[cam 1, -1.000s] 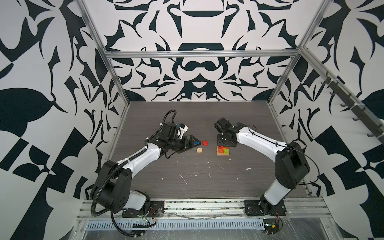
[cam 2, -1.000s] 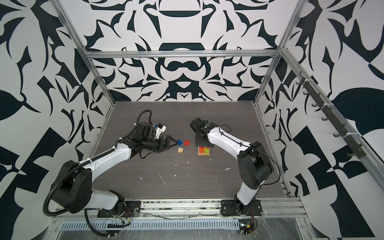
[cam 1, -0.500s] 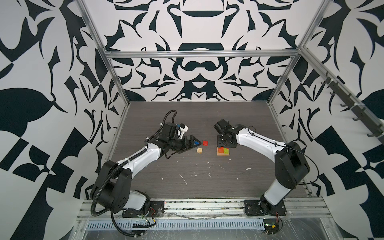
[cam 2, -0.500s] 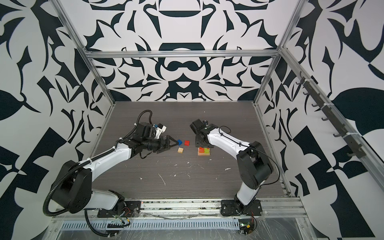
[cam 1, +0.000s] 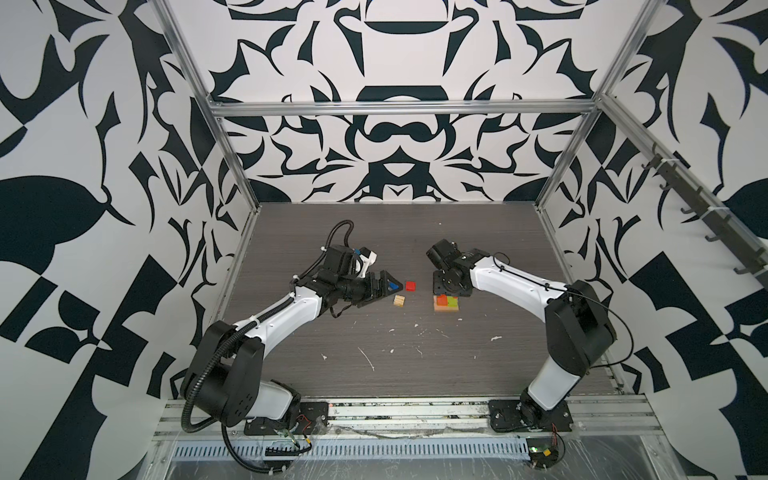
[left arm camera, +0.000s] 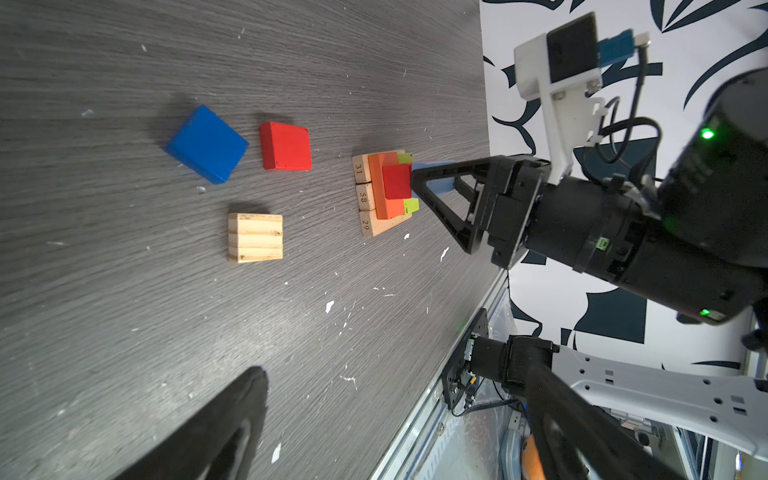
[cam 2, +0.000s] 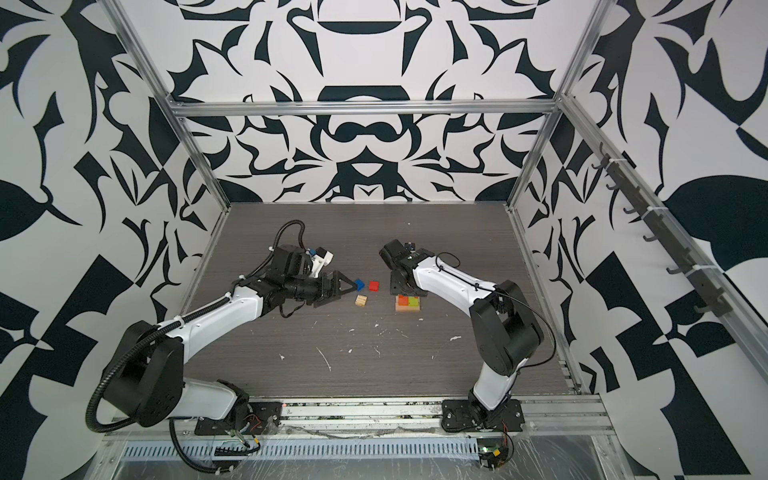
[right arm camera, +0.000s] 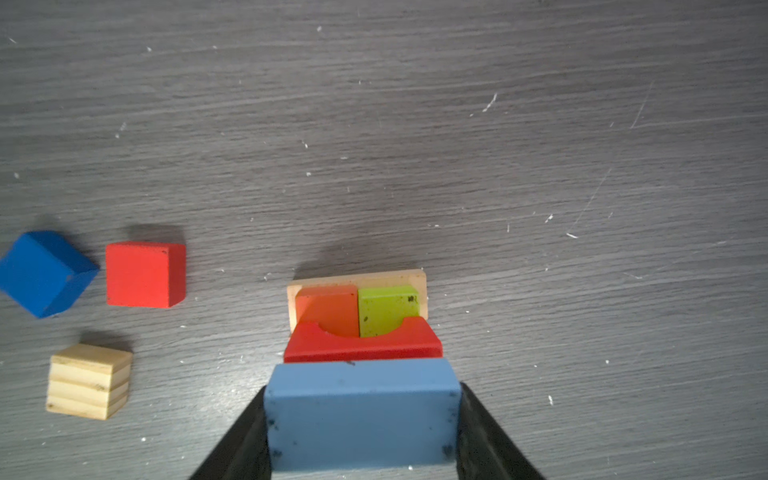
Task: Build the wood block tower
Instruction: 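Lower the light blue block onto the red arch with the right gripper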
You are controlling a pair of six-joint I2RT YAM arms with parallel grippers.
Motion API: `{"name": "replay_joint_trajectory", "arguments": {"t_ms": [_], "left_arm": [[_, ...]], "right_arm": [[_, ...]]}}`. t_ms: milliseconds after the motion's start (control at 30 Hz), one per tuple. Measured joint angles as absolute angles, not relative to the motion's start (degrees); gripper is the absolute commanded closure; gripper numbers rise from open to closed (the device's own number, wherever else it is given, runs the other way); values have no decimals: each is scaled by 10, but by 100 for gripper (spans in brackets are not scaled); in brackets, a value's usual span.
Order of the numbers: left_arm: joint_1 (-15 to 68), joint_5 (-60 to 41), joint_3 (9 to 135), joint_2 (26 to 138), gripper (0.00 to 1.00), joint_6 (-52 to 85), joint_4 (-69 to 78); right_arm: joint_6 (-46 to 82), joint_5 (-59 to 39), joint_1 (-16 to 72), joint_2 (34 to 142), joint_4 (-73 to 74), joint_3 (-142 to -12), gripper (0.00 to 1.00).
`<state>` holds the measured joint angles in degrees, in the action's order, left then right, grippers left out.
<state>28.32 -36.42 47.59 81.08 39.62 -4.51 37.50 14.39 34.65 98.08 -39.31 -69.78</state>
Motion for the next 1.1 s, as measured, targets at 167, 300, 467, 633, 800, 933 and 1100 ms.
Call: {"name": "replay_joint_trajectory", "arguments": {"t_ms": [167, 300, 467, 633, 800, 933, 1100], "left_arm": [[284, -364, 476, 811, 0, 396, -45], [285, -364, 476, 811, 1, 396, -45], [285, -364, 476, 811, 0, 396, -45], [285, -364, 476, 811, 0, 396, -45], [285, -364, 476, 811, 1, 396, -45], [285, -364, 476, 811, 1, 396, -45], [285, -364, 476, 811, 0, 396, -45]], "right_arm": [[375, 144, 347, 981, -393, -698, 58], [375, 145, 347, 981, -393, -698, 56], [375, 145, 347, 981, -393, -698, 54], [375, 147, 347, 981, -393, -698, 51], [375, 147, 347, 981, -394, -698, 48], [375, 147, 347, 981, -394, -698, 47], [375, 149, 347, 981, -394, -698, 44]]}}
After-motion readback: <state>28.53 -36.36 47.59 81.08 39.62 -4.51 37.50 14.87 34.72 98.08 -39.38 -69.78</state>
